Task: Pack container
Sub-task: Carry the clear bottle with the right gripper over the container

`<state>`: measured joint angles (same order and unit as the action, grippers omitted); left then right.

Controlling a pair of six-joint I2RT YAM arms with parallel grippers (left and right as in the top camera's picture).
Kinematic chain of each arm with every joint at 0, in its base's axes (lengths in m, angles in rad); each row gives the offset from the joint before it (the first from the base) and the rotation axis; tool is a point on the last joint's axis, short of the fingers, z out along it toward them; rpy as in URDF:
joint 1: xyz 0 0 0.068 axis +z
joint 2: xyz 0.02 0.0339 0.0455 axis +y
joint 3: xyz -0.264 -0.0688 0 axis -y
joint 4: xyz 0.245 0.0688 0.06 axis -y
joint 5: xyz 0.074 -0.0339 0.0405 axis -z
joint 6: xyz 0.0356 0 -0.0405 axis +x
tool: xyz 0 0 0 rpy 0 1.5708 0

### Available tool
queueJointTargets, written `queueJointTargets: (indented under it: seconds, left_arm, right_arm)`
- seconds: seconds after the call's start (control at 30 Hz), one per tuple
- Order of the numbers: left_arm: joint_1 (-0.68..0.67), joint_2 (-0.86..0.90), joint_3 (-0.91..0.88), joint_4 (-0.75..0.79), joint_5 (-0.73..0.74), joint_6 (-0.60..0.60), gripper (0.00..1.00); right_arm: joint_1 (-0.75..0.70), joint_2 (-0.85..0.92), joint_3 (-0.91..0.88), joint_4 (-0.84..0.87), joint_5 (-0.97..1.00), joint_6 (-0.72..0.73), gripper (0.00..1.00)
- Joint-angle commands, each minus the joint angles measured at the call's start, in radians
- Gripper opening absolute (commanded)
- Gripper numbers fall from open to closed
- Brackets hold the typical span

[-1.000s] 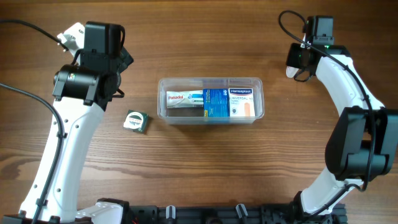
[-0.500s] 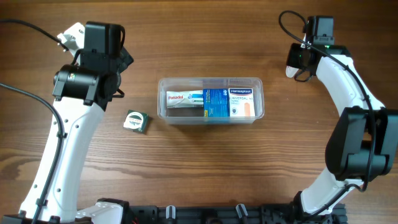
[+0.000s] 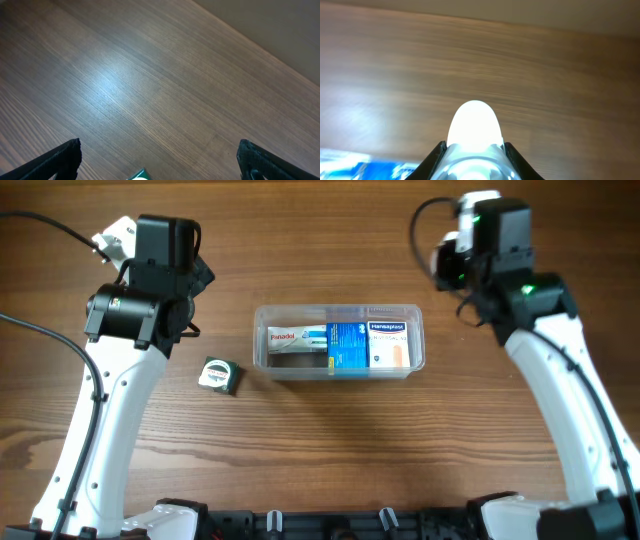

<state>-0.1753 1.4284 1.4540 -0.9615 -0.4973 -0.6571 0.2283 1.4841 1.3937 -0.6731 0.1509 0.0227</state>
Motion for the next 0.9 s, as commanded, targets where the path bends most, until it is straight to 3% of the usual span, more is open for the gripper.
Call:
queueJointTargets:
  seconds: [0.0,0.3,0.6,0.87]
  left_arm:
    - [0.003,-0.003,0.006,0.002,-0.016,-0.002,1.00]
    - [0.003,-0.003,0.006,0.002,-0.016,-0.002,1.00]
    - [0.003,-0.003,0.006,0.002,-0.016,-0.002,1.00]
    - [0.003,-0.003,0.006,0.002,-0.016,-0.002,1.00]
  right_arm:
    - [0.148,-0.084,0.014,-0.014,0.006,-0.070,0.11]
    - [0.434,-0.077,0.012,-0.093,0.000,-0.098,0.07]
    - [0.473,0.078,0.006,-0.095,-0.239,-0.185,0.07]
    - [0.486,0.220,0.006,-0.034,-0.336,-0.335,0.07]
